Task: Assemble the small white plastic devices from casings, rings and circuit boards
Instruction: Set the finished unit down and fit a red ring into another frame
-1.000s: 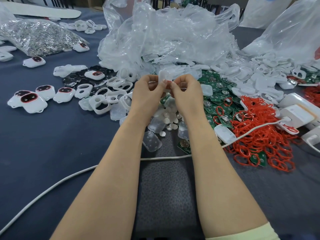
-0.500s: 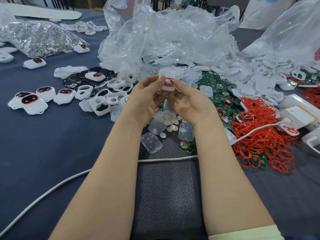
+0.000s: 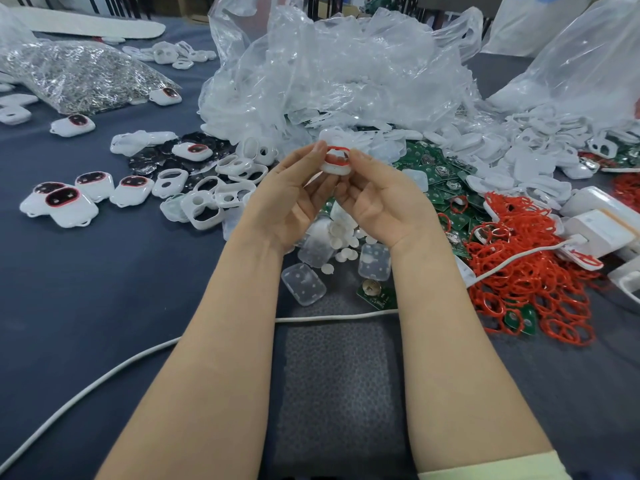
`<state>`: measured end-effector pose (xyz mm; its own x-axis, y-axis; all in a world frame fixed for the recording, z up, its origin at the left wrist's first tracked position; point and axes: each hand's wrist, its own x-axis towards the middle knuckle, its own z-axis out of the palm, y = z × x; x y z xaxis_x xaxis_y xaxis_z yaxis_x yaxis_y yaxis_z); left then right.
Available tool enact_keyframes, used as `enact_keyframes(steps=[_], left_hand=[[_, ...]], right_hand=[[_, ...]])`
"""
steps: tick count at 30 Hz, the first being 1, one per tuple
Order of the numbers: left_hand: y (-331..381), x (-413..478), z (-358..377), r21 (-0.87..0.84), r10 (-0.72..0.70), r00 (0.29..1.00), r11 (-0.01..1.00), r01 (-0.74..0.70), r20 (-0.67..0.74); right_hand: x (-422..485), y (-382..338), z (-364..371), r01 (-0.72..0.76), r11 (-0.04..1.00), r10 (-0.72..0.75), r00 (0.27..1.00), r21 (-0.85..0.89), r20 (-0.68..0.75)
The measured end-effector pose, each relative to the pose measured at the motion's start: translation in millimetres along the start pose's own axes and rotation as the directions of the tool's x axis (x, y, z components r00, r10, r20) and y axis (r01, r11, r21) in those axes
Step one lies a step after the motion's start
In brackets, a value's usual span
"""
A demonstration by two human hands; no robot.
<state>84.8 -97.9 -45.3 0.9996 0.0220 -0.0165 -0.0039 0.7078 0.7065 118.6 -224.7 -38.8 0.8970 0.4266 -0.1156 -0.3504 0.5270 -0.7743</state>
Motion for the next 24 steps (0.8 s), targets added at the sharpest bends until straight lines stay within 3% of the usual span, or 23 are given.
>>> enact_keyframes(steps=[5, 7, 8, 10, 13, 16, 20, 24], left_hand=[[-1.4, 0.7, 0.9, 0.008, -0.006, 0.998, 1.000, 0.007, -0.067], [-4.1, 2.3, 1.5, 0.057, 0.005, 0.992, 0.998, 0.003, -0.124], [-5.9, 3.2, 1.9, 0.107, 0.025, 0.989, 0.994, -0.009, -0.147], [-9.0, 5.0, 1.9, 0.223, 0.091, 0.981, 0.973, -0.050, -0.174], [-12.6, 7.1, 2.1, 0.381, 0.188, 0.968, 0.918, -0.112, -0.168], [-14.6, 9.0, 1.1, 0.462, 0.236, 0.956, 0.877, -0.133, -0.174], [-14.6, 11.7, -1.4, 0.533, 0.284, 0.934, 0.836, -0.131, -0.216], [-13.7, 10.3, -0.4, 0.456, 0.229, 0.960, 0.880, -0.134, -0.159]], right_hand=[[1.0, 1.0, -0.2, -0.012, 1.000, 0.014, 0.998, 0.024, -0.056], [3.6, 3.3, -0.6, 0.084, 0.974, -0.119, 0.979, -0.210, -0.163], [5.1, 5.5, -0.8, 0.129, 0.898, -0.235, 0.949, -0.420, -0.210], [6.4, 11.1, 1.3, 0.171, 0.638, -0.457, 0.869, -0.751, -0.191], [4.5, 16.2, 5.7, 0.216, 0.381, -0.617, 0.783, -0.899, -0.074], [3.1, 17.5, 6.4, 0.228, 0.245, -0.667, 0.745, -0.942, 0.007], [3.4, 17.7, 7.1, 0.234, 0.245, -0.643, 0.766, -0.941, 0.023], [3.9, 7.1, 0.2, 0.212, 0.438, -0.566, 0.820, -0.874, -0.084]])
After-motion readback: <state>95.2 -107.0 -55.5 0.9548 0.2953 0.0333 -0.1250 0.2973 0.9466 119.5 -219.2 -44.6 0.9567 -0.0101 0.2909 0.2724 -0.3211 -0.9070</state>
